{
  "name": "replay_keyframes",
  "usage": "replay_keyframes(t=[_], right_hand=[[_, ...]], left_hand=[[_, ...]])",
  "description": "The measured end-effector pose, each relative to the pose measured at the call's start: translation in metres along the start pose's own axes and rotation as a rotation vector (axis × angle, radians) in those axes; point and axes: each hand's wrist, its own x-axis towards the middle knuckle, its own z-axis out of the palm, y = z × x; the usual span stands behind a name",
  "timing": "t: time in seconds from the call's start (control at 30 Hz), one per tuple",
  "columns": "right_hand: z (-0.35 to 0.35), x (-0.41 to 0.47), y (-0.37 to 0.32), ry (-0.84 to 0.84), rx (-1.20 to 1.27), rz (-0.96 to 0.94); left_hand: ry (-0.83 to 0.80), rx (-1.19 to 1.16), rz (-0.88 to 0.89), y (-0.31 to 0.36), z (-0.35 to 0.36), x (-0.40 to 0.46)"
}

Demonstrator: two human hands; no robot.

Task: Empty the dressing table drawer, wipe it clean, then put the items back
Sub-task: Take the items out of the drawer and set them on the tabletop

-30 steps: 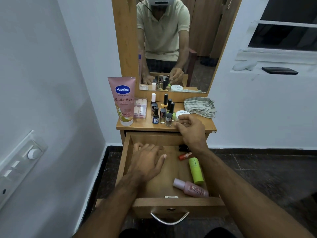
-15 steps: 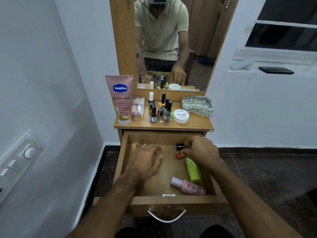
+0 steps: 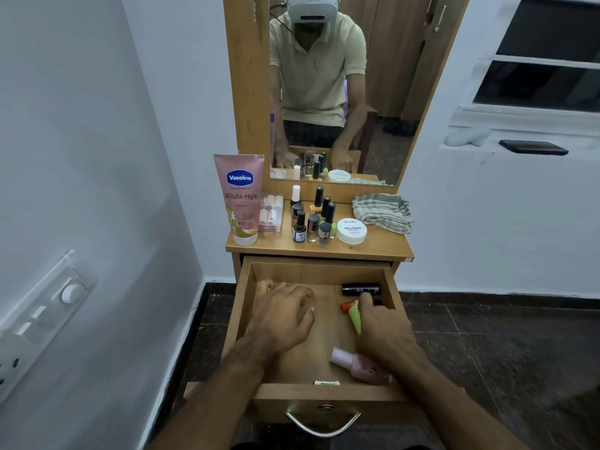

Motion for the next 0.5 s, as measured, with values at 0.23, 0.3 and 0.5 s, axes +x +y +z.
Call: replay_keyframes(t=[0.23, 0.3, 0.5], right_hand=[[-0.039, 0.009, 0.004, -0.067, 0.566, 0.024], [-0.048, 0.010, 0.003, -0.053, 0.705, -0.012], [-0.059, 0.010, -0.009, -0.080, 1.101, -0.061]], left_hand=[[-0.044, -0.105, 0.081, -0.001, 0.002, -0.001], [-0.043, -0.108, 0.131, -0.001, 0.003, -0.002], [-0.008, -0.115, 0.168, 0.003, 0.003, -0.001]])
